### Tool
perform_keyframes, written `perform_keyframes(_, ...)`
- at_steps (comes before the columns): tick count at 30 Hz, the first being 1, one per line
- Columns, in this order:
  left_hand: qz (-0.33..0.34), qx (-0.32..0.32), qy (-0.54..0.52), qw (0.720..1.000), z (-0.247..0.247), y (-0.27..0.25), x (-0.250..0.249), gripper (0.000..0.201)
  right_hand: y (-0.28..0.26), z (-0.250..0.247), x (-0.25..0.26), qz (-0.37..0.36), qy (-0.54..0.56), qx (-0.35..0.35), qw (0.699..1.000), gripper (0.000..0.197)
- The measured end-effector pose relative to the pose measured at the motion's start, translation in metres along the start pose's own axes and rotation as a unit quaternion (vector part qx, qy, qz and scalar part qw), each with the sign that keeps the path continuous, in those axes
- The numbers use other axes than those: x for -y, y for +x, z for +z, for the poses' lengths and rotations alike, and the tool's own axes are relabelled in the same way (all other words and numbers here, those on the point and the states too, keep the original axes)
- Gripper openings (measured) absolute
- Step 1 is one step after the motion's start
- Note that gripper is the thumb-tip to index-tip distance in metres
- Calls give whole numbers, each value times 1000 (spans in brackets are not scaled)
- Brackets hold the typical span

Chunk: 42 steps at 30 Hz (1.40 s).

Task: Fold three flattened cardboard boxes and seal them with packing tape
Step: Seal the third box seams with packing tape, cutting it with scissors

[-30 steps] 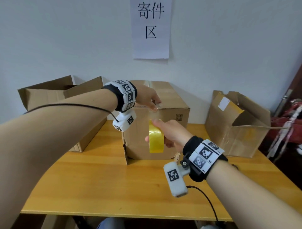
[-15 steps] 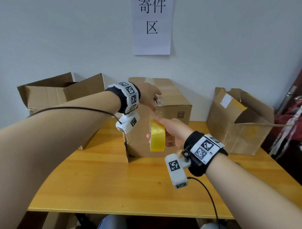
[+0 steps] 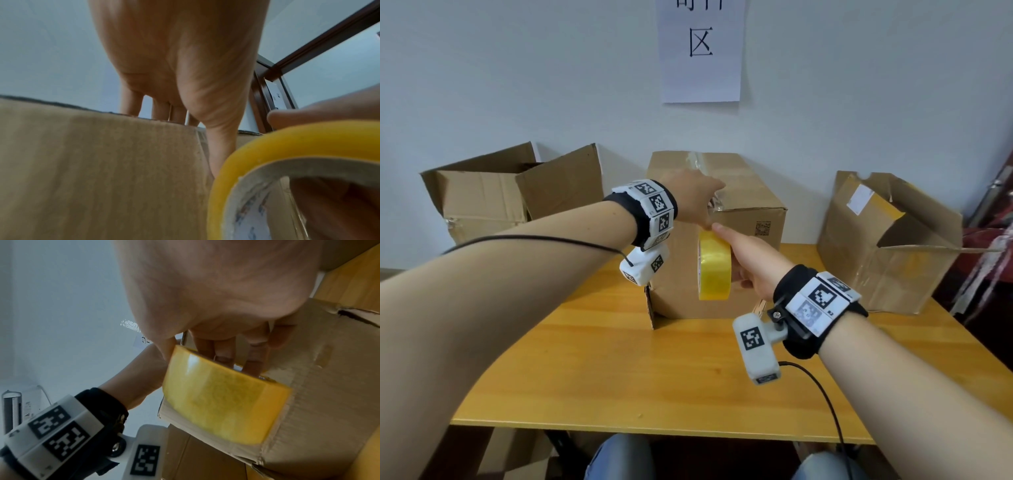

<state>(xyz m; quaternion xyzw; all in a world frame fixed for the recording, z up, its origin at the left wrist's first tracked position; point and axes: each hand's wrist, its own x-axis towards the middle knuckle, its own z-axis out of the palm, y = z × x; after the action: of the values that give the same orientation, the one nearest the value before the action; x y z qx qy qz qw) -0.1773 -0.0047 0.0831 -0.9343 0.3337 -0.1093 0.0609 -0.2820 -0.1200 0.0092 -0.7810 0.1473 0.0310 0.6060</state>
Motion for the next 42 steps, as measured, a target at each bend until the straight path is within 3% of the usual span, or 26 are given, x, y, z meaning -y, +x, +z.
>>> perform_keyframes(3, 1, 6, 11, 1000, -2, -5, -1, 60, -1, -1, -1, 3, 5, -12, 1000, 74)
perform_keyframes(7, -16, 0, -32, 999, 0, -12, 0, 71, -8, -5, -1, 7, 34, -20, 999, 50)
perform_keyframes(10, -33, 24, -99, 994, -1, -12, 1, 51, -11, -14, -5, 18, 54, -37, 998, 48)
perform_keyframes(11, -34, 28, -112, 993, -2, -13, 1, 52, -13, -16, -7, 21, 64, -42, 997, 47)
perform_keyframes(14, -37, 22, -130, 991, -8, -19, 0, 83, -17, -26, -12, 22, 83, -53, 995, 42)
perform_keyframes(16, -37, 23, -144, 989, -12, -20, 0, 87, -19, -35, -15, 19, 87, -64, 994, 40)
perform_keyframes(20, -14, 0, -157, 988, -25, -21, -11, 72, -19, -55, -25, 26, 93, -77, 992, 36)
perform_keyframes(25, 65, -50, -204, 976, -52, -17, -64, 45, -21, -89, -43, 41, 75, -99, 991, 29)
perform_keyframes(33, 184, 42, -298, 936, -18, 16, -176, 23, -26, -170, -105, 114, 11, -169, 979, 12)
perform_keyframes(42, 154, 177, -334, 913, 78, 65, -239, 20, -23, -228, -174, 199, -53, -192, 960, 16)
